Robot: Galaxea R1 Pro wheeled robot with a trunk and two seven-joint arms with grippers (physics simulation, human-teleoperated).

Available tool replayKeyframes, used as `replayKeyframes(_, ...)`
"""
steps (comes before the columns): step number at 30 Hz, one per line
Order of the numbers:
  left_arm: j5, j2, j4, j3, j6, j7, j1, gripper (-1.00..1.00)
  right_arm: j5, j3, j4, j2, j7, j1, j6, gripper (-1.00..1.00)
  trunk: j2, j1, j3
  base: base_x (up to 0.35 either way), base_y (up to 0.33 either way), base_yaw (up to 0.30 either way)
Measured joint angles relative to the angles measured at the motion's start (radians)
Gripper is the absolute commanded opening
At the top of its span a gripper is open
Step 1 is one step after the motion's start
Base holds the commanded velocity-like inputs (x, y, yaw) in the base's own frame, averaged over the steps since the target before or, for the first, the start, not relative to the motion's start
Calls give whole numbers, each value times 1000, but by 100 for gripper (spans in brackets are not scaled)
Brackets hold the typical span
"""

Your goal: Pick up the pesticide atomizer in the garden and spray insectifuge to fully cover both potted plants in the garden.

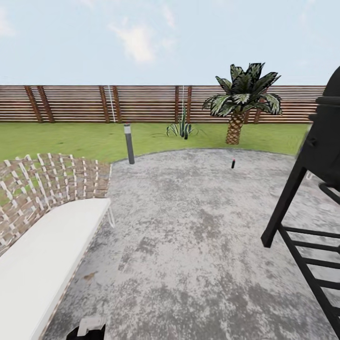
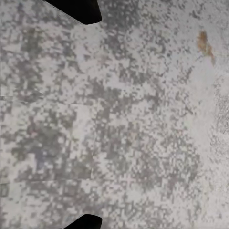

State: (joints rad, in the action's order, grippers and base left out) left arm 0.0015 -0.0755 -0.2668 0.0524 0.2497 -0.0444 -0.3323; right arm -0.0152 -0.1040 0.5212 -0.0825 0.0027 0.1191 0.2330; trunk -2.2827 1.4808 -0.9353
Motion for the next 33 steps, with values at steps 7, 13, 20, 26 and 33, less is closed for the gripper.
replayKeyframes(7,0,0,0,-1,0,0,0,100,0,0,0,0,1,0,-1,100,0,0,0,337,0,-50)
replayKeyframes(13,0,0,1,-2,0,0,0,100,0,0,1,0,3,0,-2,100,0,0,0,337,0,-242)
replayKeyframes(20,0,0,0,0,0,0,0,100,0,0,3,1,3,0,-2,100,0,0,0,337,0,-171)
replayKeyframes(26,0,0,0,0,0,0,0,100,0,0,3,0,0,0,0,100,0,0,0,337,0,-17)
replayKeyframes(33,0,0,0,0,0,0,0,100,0,0,3,-1,2,0,0,100,0,0,0,337,0,-1)
